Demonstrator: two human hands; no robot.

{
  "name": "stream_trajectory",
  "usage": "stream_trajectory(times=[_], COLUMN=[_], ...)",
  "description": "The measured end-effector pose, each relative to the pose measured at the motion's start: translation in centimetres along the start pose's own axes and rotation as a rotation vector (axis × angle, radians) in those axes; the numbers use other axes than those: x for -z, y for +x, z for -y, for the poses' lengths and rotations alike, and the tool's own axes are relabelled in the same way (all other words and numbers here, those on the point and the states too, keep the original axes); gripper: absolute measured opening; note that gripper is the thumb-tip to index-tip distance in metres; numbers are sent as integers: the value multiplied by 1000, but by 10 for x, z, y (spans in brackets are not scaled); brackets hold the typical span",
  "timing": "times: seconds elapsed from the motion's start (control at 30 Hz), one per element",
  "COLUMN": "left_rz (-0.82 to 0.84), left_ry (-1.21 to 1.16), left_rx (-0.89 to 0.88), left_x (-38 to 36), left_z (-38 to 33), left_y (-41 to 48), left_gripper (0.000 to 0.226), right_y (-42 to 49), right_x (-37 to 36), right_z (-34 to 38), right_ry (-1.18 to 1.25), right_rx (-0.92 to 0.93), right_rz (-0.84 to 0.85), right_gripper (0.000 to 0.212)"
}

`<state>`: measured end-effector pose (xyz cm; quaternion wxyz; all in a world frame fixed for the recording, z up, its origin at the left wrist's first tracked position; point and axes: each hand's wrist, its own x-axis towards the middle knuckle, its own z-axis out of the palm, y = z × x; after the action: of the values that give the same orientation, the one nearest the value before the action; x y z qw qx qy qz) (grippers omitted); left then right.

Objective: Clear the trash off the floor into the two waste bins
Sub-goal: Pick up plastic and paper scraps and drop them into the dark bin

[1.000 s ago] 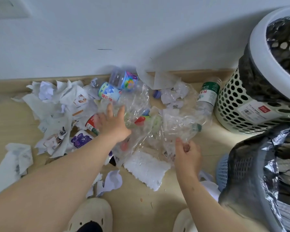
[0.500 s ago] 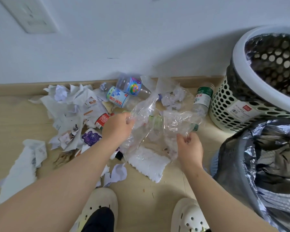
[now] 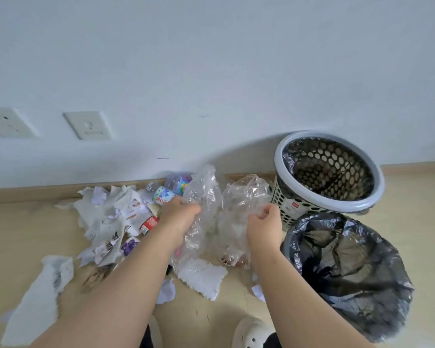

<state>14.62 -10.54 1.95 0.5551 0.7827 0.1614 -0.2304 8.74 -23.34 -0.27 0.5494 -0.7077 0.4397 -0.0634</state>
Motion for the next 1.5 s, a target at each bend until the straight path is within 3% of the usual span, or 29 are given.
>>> stream_trajectory(times=[0.1,0.17,0.23,0.3,0.4,0.47,0.5,0.57,0.7,0.87,1.0,1.1,1.2,1.3,1.4,1.5], left_rz=[144,291,429,500,507,476,456,415,411,423,510,535,433,324,324,375], left_ry=[-36,-34,-179,-358,-495,-529,-507,-437,-306,-101,-35,55,169,245,331,395], left_rx=[-52,-54,15,77,123,118,103,64,2,-96,-156,-230,-272,-213,-178,-134], left_x=[-1,-4,-8,-12,-16,-17,-16,-14,-17,-48,-93,-125,-148,-163,-177,-186], left_z=[-2,-2,-3,-4,1,3,4,6,8,11,13,15,26,42,62,74], left_y=[-21,-29,-38,-47,-51,-54,-55,-57,-62,-64,-76,-82,-78,-72,-65,-60], left_gripper=[50,61,47,17,28,28,24,18,22,28,22,25,28,31,31,32], right_y=[-18,-25,-28,-33,-41,-49,-50,-51,-53,-37,-21,-15,-5,4,13,24], right_x=[15,22,27,26,26,30,32,38,52,73,99,124,151,167,169,158], right_z=[7,10,9,6,-1,-2,-1,-5,-8,-17,-31,-40,-51,-73,-105,-130], right_ry=[116,189,273,338,398,398,363,299,181,36,193,125,53,-174,-409,-585], right_rx=[-19,-38,-50,-84,-154,-124,-96,-2,112,89,-31,-11,-2,16,51,-31], right_rz=[111,226,322,411,553,595,609,619,584,383,226,-22,-295,-443,-380,-73], right_gripper=[38,47,53,62,96,106,101,64,50,15,16,17,21,25,34,56])
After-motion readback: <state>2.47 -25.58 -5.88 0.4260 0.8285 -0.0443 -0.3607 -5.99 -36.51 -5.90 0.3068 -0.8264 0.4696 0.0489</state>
